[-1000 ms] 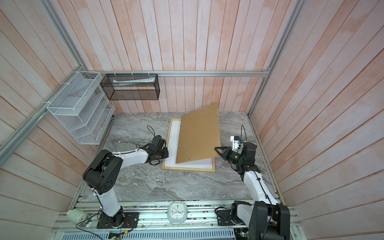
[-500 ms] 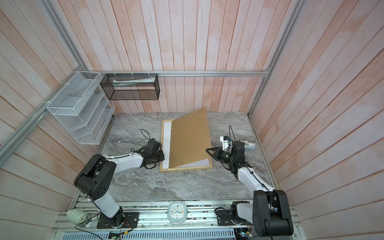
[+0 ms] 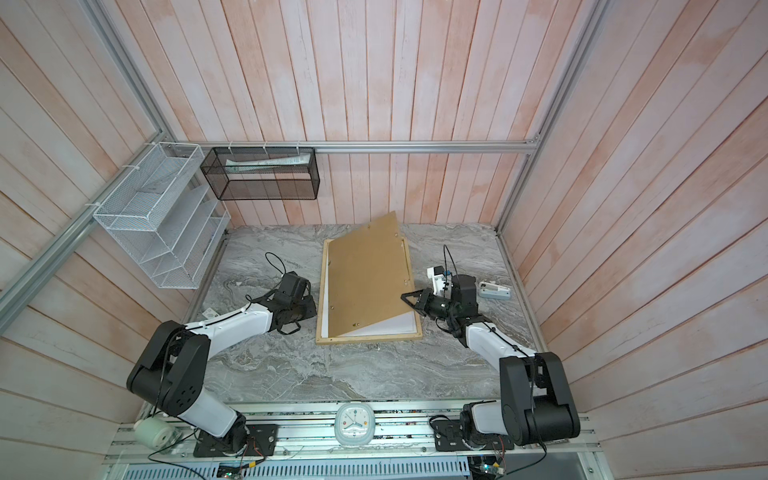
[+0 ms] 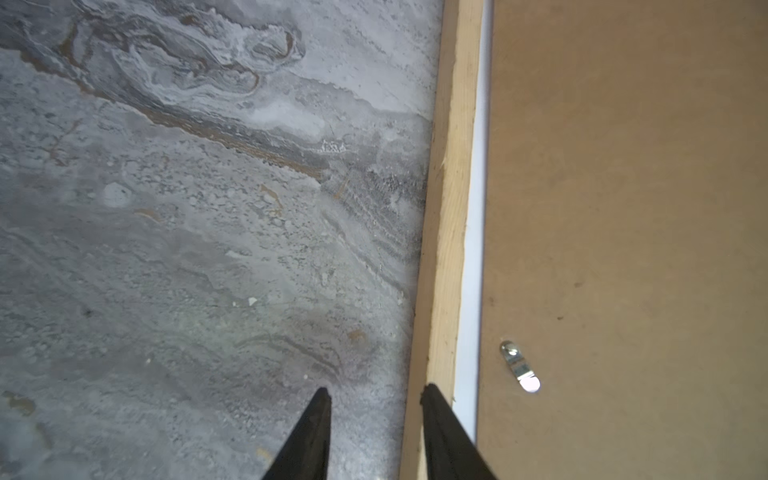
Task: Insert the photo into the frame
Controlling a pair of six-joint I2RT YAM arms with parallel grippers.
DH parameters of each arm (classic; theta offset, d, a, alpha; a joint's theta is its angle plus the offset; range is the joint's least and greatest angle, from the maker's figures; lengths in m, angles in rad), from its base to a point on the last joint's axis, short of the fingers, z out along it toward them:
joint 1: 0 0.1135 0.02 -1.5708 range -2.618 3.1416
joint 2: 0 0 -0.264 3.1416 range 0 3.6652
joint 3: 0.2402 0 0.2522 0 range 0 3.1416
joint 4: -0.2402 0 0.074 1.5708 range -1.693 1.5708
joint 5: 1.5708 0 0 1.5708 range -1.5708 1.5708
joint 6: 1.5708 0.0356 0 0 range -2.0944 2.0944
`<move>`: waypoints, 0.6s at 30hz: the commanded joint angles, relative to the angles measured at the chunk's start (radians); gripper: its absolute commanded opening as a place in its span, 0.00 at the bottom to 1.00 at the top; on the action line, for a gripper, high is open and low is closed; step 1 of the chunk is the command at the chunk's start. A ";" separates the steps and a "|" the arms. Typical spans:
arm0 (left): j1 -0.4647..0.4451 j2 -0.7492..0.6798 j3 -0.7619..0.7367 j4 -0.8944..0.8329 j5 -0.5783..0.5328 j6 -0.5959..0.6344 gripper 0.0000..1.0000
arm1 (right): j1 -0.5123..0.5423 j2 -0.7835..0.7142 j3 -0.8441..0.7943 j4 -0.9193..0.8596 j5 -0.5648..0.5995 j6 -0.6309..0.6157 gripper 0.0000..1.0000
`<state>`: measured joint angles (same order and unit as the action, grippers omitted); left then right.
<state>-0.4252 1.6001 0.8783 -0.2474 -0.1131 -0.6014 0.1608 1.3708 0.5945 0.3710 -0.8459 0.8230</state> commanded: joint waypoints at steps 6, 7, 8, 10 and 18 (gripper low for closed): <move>0.003 0.000 -0.034 -0.007 -0.003 0.022 0.39 | 0.031 0.036 0.041 0.122 -0.008 0.008 0.00; 0.003 0.004 -0.035 -0.006 -0.002 0.021 0.38 | 0.032 0.037 0.041 0.123 -0.009 0.009 0.00; 0.003 0.007 -0.036 -0.002 0.001 0.023 0.38 | 0.032 0.039 0.041 0.124 -0.007 0.010 0.00; 0.003 0.016 -0.039 0.004 0.010 0.025 0.38 | 0.032 0.041 0.038 0.130 -0.006 0.016 0.00; 0.003 0.055 -0.045 0.031 0.044 0.020 0.37 | 0.036 0.048 0.004 0.201 0.004 0.082 0.00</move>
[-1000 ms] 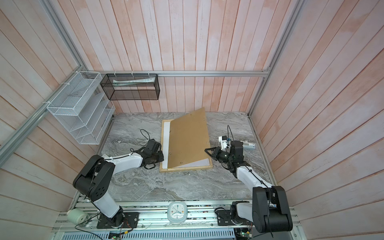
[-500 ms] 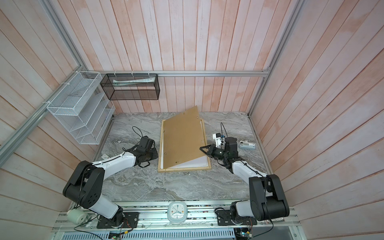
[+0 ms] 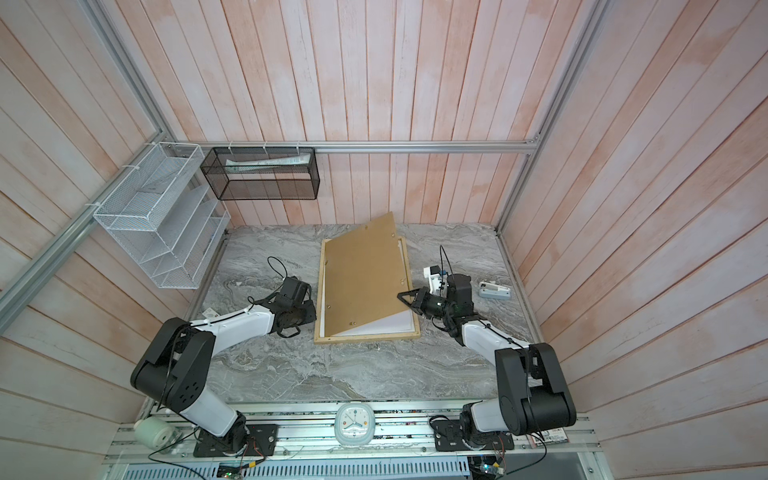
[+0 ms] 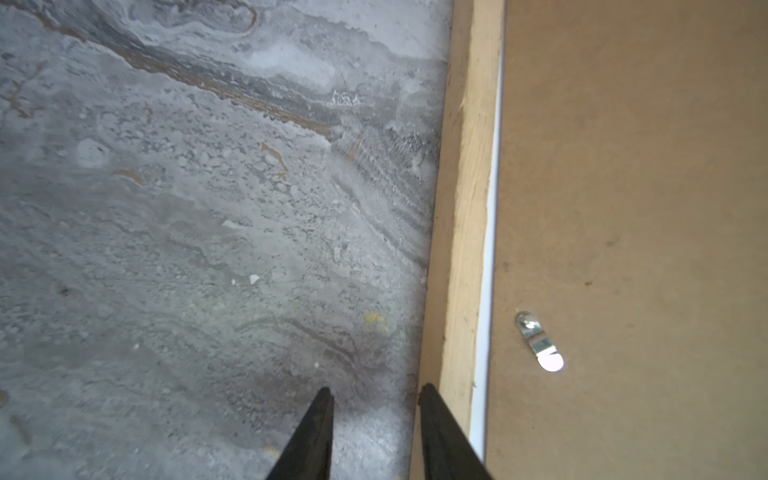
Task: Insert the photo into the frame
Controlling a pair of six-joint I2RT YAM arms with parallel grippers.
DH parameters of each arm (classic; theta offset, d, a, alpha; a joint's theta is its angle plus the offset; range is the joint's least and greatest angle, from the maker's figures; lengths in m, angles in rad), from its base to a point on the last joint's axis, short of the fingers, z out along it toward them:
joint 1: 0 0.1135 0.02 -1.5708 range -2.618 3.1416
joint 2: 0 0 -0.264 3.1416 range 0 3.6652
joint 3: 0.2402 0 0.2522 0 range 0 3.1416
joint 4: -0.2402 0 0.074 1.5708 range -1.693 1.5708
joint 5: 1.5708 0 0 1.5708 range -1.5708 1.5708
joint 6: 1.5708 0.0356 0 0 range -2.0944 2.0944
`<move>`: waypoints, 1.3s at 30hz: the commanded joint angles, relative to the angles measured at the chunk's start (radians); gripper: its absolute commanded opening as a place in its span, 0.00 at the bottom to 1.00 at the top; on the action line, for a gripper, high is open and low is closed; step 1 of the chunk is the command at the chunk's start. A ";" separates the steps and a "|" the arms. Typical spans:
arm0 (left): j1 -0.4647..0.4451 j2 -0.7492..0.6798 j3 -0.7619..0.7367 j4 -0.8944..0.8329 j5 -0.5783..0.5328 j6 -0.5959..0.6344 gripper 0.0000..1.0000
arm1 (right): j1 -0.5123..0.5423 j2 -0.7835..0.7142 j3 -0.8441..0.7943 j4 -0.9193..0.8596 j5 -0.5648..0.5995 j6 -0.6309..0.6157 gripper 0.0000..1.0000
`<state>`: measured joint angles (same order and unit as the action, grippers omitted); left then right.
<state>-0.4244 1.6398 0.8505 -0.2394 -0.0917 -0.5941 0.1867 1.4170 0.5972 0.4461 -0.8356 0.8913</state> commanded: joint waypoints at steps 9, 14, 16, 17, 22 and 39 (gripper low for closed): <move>0.003 0.028 -0.016 0.036 0.047 0.014 0.37 | 0.015 -0.007 -0.048 0.171 0.022 0.067 0.00; 0.003 0.021 -0.018 0.034 0.049 0.015 0.37 | 0.020 -0.014 -0.062 0.178 0.030 0.079 0.00; 0.003 0.022 -0.018 0.034 0.049 0.017 0.37 | 0.020 -0.015 -0.069 0.189 0.031 0.088 0.00; 0.003 0.023 -0.017 0.034 0.050 0.017 0.37 | 0.021 -0.014 -0.072 0.195 0.028 0.090 0.00; 0.003 0.023 -0.017 0.037 0.059 0.019 0.36 | 0.023 -0.003 -0.081 0.210 0.023 0.108 0.00; 0.002 0.030 -0.001 0.030 0.069 0.030 0.36 | 0.048 0.042 -0.051 0.176 0.013 0.060 0.00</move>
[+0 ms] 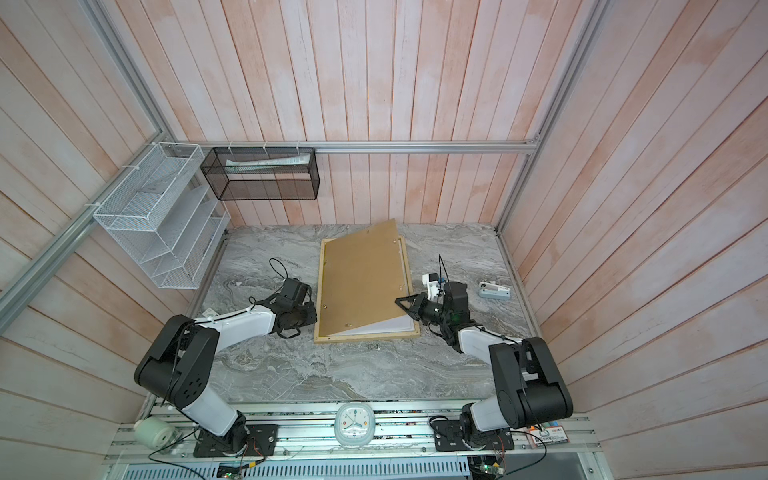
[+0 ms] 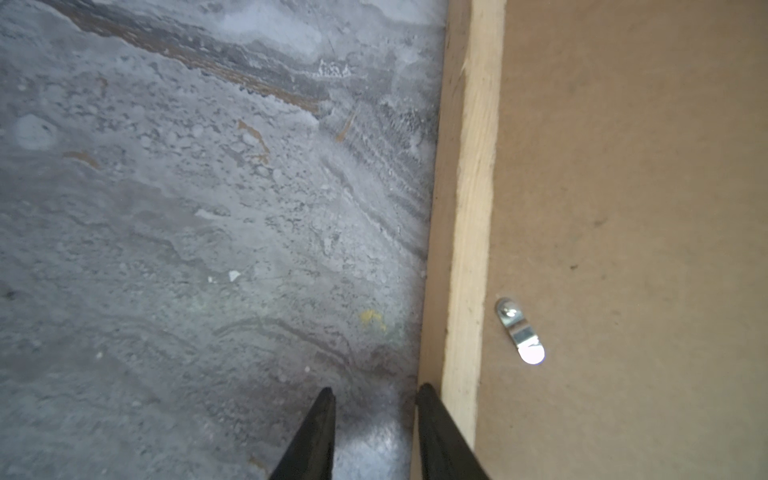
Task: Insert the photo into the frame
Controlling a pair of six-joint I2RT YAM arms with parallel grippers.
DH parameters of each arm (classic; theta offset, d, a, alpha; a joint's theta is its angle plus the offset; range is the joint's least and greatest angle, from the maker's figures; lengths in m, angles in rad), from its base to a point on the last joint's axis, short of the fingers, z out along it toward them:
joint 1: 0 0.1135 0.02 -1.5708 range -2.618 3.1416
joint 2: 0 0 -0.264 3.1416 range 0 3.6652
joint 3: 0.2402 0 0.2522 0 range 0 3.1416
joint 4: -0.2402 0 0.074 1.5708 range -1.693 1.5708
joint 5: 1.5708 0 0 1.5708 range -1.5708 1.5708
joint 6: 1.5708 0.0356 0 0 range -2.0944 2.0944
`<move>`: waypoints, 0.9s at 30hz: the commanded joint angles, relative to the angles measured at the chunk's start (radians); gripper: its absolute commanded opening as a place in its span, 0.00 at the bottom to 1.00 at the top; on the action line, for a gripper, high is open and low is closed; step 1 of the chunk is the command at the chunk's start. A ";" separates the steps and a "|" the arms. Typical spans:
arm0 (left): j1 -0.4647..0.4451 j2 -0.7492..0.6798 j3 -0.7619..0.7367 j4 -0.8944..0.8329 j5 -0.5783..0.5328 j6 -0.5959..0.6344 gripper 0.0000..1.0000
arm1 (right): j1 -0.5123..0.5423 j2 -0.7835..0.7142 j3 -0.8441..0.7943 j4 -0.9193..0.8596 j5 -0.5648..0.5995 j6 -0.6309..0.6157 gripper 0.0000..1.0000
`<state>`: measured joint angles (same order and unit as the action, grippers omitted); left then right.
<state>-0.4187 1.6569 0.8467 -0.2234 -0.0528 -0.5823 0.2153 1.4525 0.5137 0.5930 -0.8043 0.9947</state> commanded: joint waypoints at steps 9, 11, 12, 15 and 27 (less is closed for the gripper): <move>-0.003 0.008 0.011 0.005 0.025 0.022 0.36 | 0.021 -0.032 0.075 -0.159 0.071 -0.152 0.27; -0.002 0.008 0.012 0.003 0.024 0.022 0.36 | 0.021 -0.042 0.081 -0.194 0.089 -0.169 0.34; -0.003 0.009 0.012 0.002 0.023 0.022 0.36 | 0.020 -0.046 0.086 -0.210 0.098 -0.176 0.36; -0.003 0.007 0.014 0.001 0.024 0.022 0.36 | 0.021 -0.059 0.093 -0.257 0.129 -0.205 0.41; -0.003 -0.017 0.000 0.003 0.010 0.018 0.35 | 0.021 -0.102 0.101 -0.341 0.193 -0.255 0.47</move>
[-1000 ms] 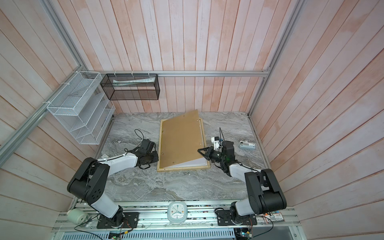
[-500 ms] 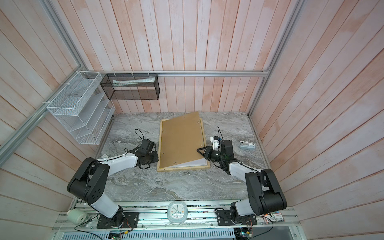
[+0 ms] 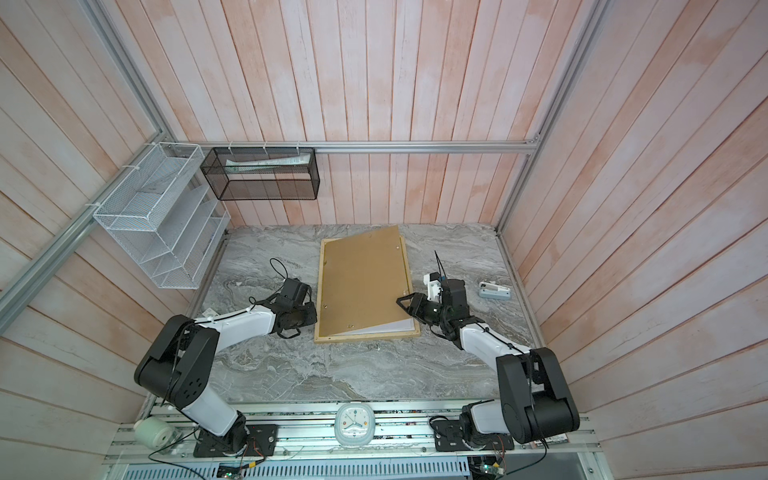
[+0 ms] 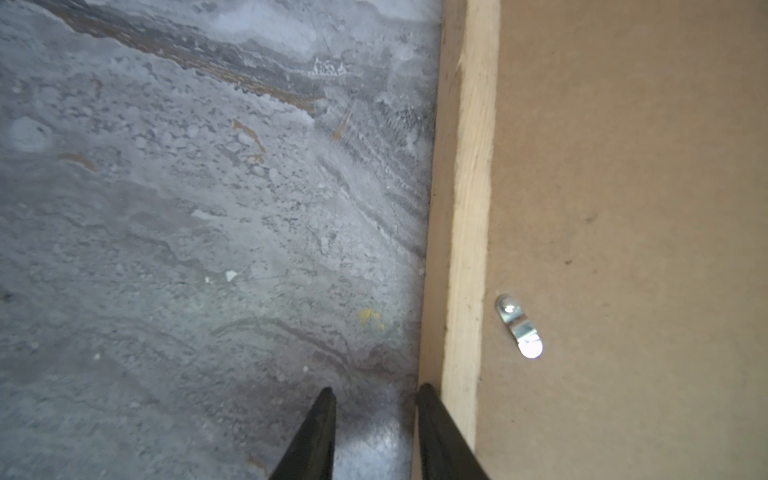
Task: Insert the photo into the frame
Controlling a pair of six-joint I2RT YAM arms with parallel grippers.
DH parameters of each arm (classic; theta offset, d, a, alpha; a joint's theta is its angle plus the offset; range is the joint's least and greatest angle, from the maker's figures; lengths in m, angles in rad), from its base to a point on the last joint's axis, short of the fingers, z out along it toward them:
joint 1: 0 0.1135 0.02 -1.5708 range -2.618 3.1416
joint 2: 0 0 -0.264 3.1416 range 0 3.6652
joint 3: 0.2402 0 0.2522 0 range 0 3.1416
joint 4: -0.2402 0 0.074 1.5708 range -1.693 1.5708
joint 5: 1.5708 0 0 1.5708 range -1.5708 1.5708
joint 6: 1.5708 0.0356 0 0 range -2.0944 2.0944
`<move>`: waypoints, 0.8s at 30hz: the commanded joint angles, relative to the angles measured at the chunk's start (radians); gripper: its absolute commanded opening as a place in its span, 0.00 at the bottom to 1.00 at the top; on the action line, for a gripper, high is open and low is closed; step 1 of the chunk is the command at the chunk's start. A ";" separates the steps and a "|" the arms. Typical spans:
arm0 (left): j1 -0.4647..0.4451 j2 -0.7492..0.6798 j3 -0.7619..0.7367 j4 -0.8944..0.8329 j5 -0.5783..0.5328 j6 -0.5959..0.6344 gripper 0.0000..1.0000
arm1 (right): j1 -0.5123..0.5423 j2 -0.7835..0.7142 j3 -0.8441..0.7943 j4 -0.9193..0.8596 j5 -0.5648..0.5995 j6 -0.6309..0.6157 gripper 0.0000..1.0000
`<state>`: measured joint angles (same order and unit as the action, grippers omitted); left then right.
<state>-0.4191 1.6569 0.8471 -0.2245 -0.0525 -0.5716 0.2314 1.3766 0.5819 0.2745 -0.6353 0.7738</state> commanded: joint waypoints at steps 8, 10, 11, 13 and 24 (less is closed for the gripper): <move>-0.003 -0.026 -0.007 0.002 0.007 0.006 0.36 | 0.004 -0.028 0.035 -0.025 0.031 -0.036 0.48; -0.003 -0.033 -0.012 0.004 -0.005 0.003 0.36 | 0.004 -0.028 0.038 -0.032 0.032 -0.038 0.48; -0.002 -0.037 -0.013 0.007 -0.009 0.005 0.36 | 0.005 -0.031 0.038 -0.033 0.035 -0.038 0.48; -0.003 -0.040 -0.008 0.006 -0.010 0.010 0.36 | 0.005 -0.039 0.035 -0.031 0.035 -0.034 0.48; -0.003 -0.056 -0.012 0.002 -0.025 0.009 0.36 | 0.004 -0.072 0.047 -0.076 0.087 -0.051 0.48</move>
<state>-0.4198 1.6215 0.8467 -0.2241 -0.0605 -0.5716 0.2314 1.3331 0.5922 0.2077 -0.5705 0.7467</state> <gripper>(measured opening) 0.362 0.477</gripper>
